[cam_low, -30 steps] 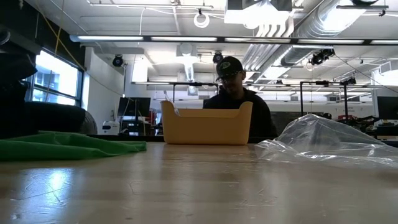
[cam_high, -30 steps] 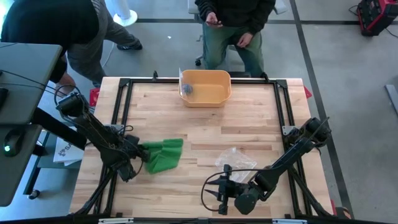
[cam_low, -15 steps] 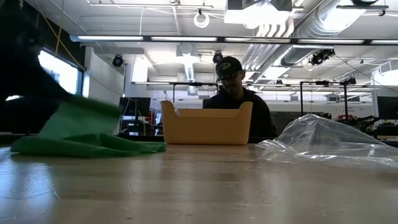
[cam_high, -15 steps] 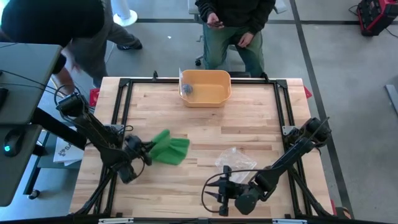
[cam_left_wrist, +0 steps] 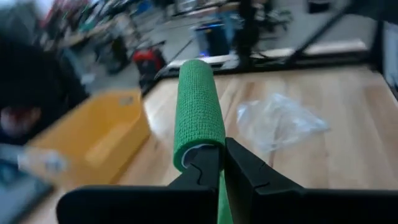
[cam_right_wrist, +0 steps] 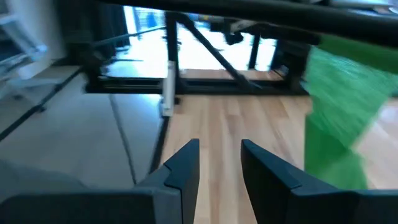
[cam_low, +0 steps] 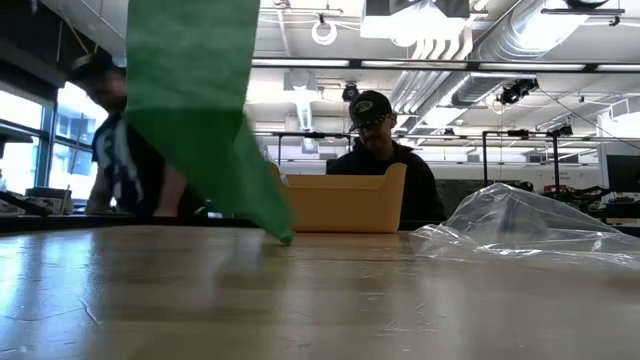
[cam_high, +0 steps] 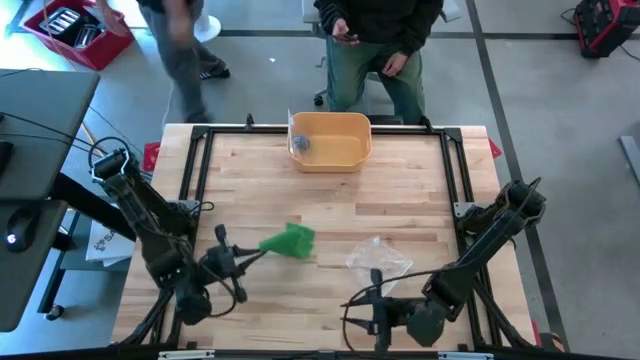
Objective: Roll bandage
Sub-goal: Roll the green bandage
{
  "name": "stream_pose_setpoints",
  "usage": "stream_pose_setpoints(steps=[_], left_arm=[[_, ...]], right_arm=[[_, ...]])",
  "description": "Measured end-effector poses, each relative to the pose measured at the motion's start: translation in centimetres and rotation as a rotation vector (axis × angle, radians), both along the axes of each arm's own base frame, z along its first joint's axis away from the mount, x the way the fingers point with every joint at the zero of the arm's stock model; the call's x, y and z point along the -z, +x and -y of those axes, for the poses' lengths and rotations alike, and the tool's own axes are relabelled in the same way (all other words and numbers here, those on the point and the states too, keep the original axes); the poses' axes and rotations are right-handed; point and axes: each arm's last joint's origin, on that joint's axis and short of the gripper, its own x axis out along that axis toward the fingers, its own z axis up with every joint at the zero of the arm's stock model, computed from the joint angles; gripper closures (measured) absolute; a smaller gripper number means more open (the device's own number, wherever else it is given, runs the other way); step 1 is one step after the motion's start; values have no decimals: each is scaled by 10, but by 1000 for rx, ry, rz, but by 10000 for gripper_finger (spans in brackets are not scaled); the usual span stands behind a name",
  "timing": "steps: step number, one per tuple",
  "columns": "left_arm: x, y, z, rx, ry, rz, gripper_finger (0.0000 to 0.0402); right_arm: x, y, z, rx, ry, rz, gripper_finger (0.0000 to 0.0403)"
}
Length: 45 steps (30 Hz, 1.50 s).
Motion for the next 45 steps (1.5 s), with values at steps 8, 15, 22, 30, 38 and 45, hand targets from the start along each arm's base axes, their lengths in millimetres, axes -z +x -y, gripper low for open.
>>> stream_pose_setpoints(steps=[8, 15, 22, 30, 38, 45], left_arm=[[0, 12, -10, 61, 311, -183, 398], [17, 29, -42, -78, 399, -278, 398], [-39, 38, -33, -24, 432, -208, 398], [-66, 33, -5, 279, 292, -116, 398], [3, 23, -12, 167, 63, -168, 398], [36, -5, 4, 245, -190, -196, 398]], right_arm=[[-1, 28, 40, -85, -69, -89, 288], [11, 64, 112, -106, -71, -270, 253], [-16, 59, 153, -72, -51, -262, 241], [-36, 27, 120, -78, -77, -222, 246], [19, 31, 72, 30, -72, -342, 247], [70, 77, 98, 164, 54, -400, 247]])
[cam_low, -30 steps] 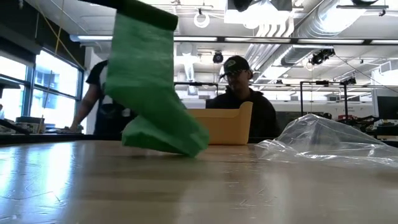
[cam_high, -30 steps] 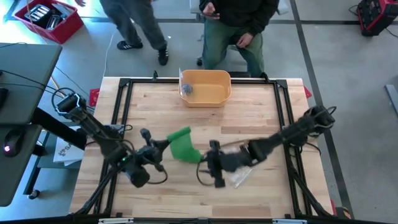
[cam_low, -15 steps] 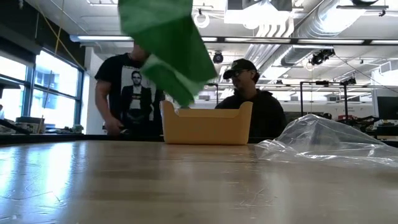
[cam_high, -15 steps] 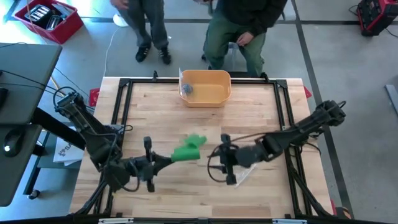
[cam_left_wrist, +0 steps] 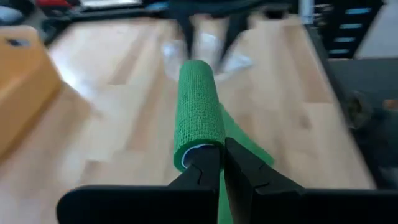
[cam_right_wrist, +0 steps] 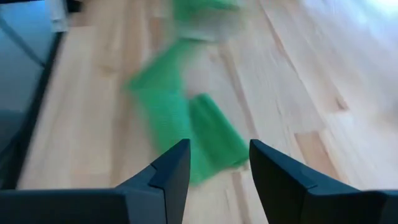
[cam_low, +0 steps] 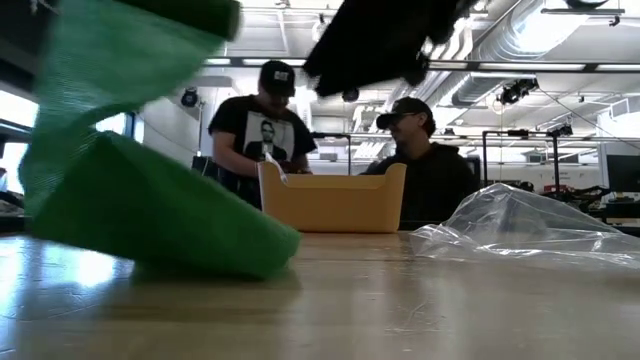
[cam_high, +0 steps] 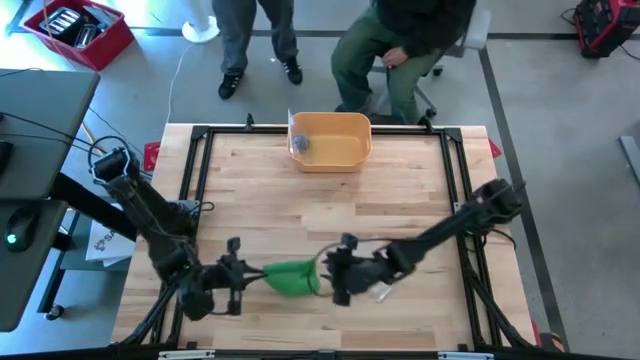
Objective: Roll bandage
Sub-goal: Roll the green bandage
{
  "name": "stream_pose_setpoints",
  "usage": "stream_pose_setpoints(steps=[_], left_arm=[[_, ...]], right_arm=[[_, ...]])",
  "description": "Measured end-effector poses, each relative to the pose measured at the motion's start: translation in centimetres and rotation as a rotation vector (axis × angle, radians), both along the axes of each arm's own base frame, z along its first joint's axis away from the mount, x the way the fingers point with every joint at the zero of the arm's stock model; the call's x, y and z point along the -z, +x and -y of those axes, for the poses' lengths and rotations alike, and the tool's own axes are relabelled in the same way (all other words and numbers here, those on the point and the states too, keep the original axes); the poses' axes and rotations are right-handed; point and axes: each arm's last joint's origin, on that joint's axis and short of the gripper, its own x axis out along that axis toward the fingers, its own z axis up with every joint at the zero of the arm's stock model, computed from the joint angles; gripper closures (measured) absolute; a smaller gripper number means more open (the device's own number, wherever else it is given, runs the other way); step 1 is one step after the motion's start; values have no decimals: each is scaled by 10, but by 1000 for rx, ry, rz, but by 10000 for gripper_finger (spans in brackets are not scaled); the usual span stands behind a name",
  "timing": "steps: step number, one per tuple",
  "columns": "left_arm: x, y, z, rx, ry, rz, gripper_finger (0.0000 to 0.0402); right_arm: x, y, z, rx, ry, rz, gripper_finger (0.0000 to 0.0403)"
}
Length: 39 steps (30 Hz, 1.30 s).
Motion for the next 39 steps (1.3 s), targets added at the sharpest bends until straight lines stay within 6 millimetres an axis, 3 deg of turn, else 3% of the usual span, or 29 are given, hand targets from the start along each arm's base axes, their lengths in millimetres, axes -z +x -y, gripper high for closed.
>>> stream_pose_setpoints(steps=[6, 18, 21, 25, 27, 30, 35, 39], left_arm=[[-1, -20, 14, 67, -9, 21, 398], [-1, -22, 16, 51, -70, 22, 398], [-1, -22, 16, 49, -74, 23, 398], [-1, -23, 16, 40, -90, 27, 398], [-1, -23, 16, 32, -85, 34, 398], [-1, -23, 15, 12, -76, 50, 398], [0, -24, 8, -129, -70, 135, 398], [3, -29, -6, -307, -52, 280, 398]], right_arm=[[31, 22, 27, 85, 34, -58, 247], [101, 55, 54, 24, 151, -114, 249], [108, 58, 56, 3, 128, -105, 275], [109, 59, 56, -17, 103, -99, 361], [106, 58, 52, -23, 68, -94, 391], [93, 50, 48, 52, -26, -92, 392], [29, 24, 31, 165, -178, 9, 400], [-14, -8, 8, 134, -250, 56, 401]])
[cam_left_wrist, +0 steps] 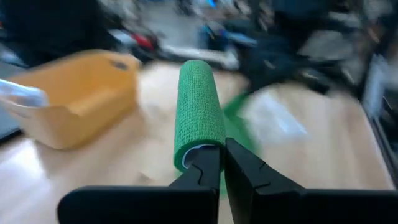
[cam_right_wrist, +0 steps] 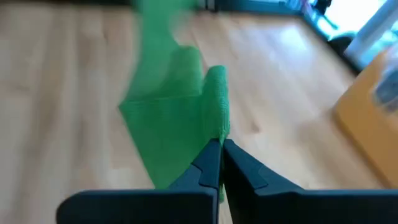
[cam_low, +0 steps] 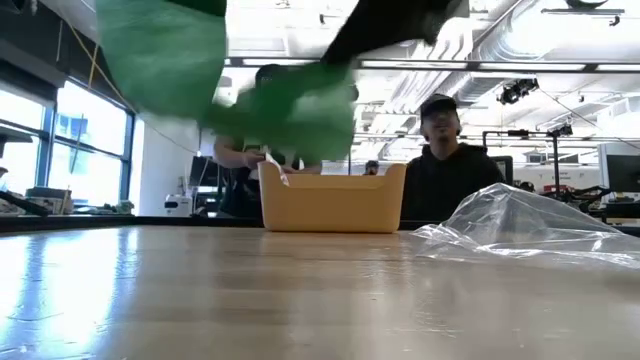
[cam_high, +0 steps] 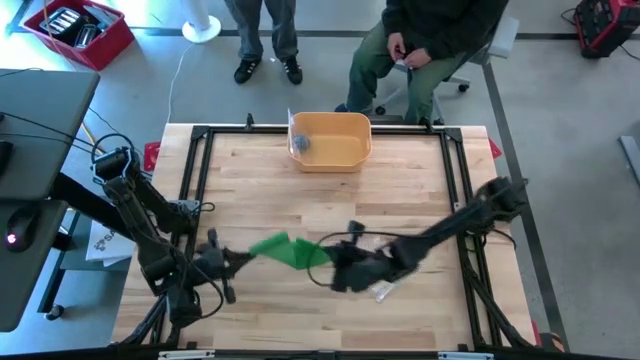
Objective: Roll bandage
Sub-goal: Roll the green bandage
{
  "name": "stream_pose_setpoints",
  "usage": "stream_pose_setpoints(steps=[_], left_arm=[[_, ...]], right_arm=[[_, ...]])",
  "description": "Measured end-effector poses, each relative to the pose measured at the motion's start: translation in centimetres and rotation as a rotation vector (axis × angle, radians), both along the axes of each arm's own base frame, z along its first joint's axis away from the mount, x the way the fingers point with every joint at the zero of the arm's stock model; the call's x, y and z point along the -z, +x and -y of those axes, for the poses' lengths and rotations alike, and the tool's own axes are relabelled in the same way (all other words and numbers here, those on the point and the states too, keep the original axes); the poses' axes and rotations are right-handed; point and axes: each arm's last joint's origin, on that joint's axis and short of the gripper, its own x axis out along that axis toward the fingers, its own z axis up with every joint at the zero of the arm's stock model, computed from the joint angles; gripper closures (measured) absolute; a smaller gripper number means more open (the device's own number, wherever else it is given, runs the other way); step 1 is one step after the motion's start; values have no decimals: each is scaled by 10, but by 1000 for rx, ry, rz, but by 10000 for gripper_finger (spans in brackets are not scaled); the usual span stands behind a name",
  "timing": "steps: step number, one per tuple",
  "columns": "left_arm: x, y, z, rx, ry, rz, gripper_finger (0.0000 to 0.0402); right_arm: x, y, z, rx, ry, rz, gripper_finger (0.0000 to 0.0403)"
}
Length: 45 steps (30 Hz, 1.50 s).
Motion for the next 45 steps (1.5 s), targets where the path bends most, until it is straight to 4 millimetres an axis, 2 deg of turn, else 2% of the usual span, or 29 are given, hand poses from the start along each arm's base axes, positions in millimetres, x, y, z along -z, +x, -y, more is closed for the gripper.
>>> stream_pose_setpoints(steps=[3, 8, 13, 18, 21, 25, 30, 34, 40, 45], left_arm=[[1, -3, -10, -89, -7, 115, 398], [-1, -2, -19, -162, -36, 262, 400], [0, 9, -29, -226, -55, 237, 401], [1, 13, -30, -217, -4, 150, 401], [0, 9, -25, -194, 21, 174, 401], [-1, 2, -19, -169, 24, 209, 401], [1, 5, -23, -183, -40, 189, 401], [2, 8, -32, -217, -10, 181, 401], [4, 12, -54, -288, 111, 82, 401], [4, 15, -69, -344, 200, 17, 401]], right_arm=[[-26, -25, -18, -41, -14, 39, 402], [-41, -57, -52, -166, 4, 64, 402], [-41, -81, -87, -274, 35, 89, 402], [-43, -116, -110, -142, -95, 220, 402], [-40, -133, -117, -107, -124, 246, 403], [-35, -146, -115, -30, -103, 284, 403], [-36, -151, -120, -37, -85, 308, 403], [-35, -147, -122, -103, 14, 234, 403], [-17, -122, -128, -248, 160, 74, 403], [11, -82, -126, -280, 93, 66, 403]])
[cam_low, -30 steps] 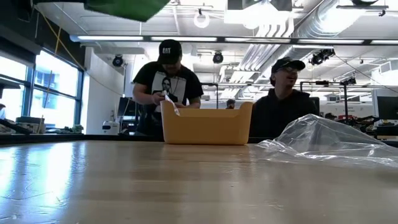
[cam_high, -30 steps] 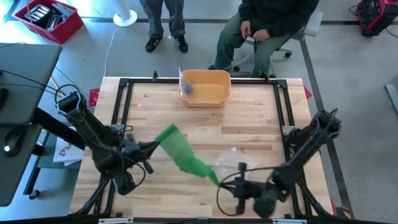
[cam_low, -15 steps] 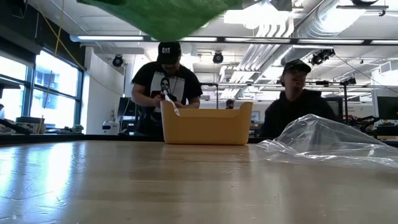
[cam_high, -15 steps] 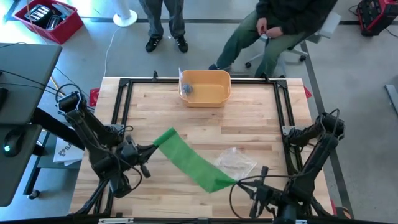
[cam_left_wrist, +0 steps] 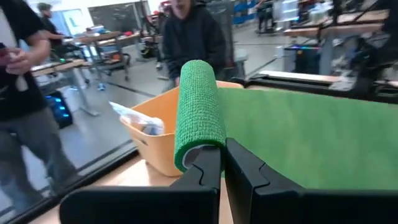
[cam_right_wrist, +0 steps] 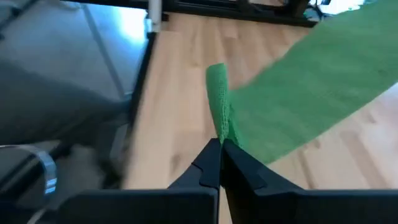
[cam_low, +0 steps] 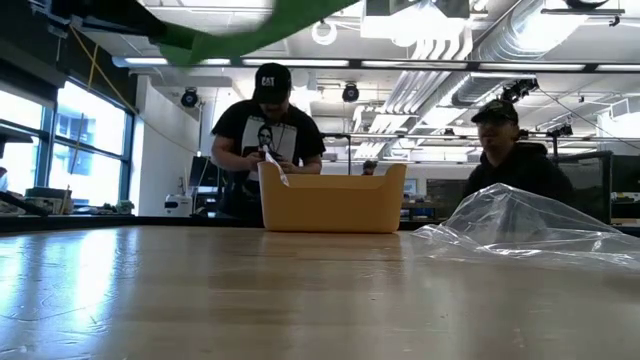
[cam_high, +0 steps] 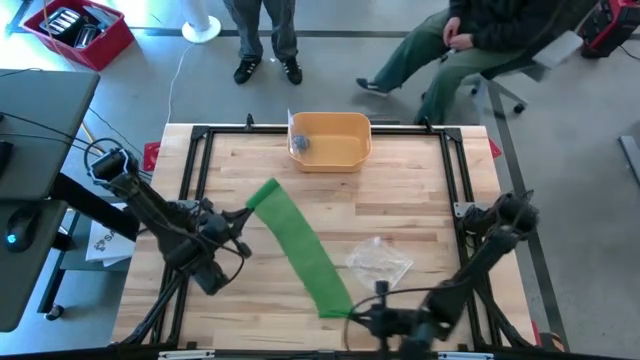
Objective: Roll bandage
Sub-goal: Roll the green bandage
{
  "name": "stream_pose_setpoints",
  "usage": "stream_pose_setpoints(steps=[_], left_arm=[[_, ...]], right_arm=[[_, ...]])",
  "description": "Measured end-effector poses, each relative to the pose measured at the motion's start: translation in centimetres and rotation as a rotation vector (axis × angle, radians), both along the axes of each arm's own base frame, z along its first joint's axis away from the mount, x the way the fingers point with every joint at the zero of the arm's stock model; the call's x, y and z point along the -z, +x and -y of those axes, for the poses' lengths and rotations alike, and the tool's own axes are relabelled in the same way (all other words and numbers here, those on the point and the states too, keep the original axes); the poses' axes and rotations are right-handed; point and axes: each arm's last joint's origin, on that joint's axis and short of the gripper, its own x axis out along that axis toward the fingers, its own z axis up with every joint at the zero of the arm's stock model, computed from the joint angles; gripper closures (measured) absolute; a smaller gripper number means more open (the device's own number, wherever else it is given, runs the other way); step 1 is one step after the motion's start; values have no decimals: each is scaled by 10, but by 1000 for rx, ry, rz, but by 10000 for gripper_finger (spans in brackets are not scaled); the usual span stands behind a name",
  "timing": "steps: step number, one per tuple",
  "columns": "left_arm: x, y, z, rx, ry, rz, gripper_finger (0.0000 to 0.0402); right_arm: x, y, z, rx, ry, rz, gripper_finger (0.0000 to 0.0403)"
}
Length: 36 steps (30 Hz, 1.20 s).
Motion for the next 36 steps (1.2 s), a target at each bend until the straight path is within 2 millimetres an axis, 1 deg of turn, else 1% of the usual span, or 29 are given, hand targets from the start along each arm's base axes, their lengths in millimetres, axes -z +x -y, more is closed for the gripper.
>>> stream_pose_setpoints(steps=[3, 5, 7, 10, 14, 16, 19, 21, 23, 25, 27, 31, 33, 36], left_arm=[[0, 3, -4, -22, 21, -36, 401], [4, 4, -5, -28, 24, -48, 401], [10, 3, -7, -29, 27, -61, 401], [23, 1, -9, -29, 14, -53, 401], [37, -2, -11, -32, -20, -30, 401], [43, -3, -11, -27, -38, -17, 401], [47, -4, -8, -10, -44, -13, 401], [48, -4, -6, 4, -50, -29, 401], [48, -5, -2, 25, -47, -44, 401], [48, -4, 3, 48, -44, -52, 401], [47, -4, 8, 77, -30, -64, 401], [44, -1, 23, 149, 7, -89, 401], [41, 1, 33, 202, 19, -114, 401], [34, 6, 50, 330, 20, -166, 401]], right_arm=[[15, 29, 12, 28, -39, 20, 403], [24, 47, 23, 43, -54, 20, 403], [32, 62, 35, 40, -32, 0, 402], [40, 79, 49, -39, 42, -62, 386], [55, 87, 59, -127, 129, -180, 331], [59, 87, 61, -153, 166, -235, 298], [62, 82, 65, -201, 218, -354, 250], [56, 78, 69, -199, 279, -419, 228], [41, 72, 72, -178, 319, -438, 218], [25, 66, 74, -175, 321, -421, 216], [6, 59, 74, -181, 274, -355, 217], [-31, 46, 72, -193, 113, -168, 219], [-42, 43, 73, -195, 58, -102, 219], [-52, 52, 80, -235, 26, -22, 219]])
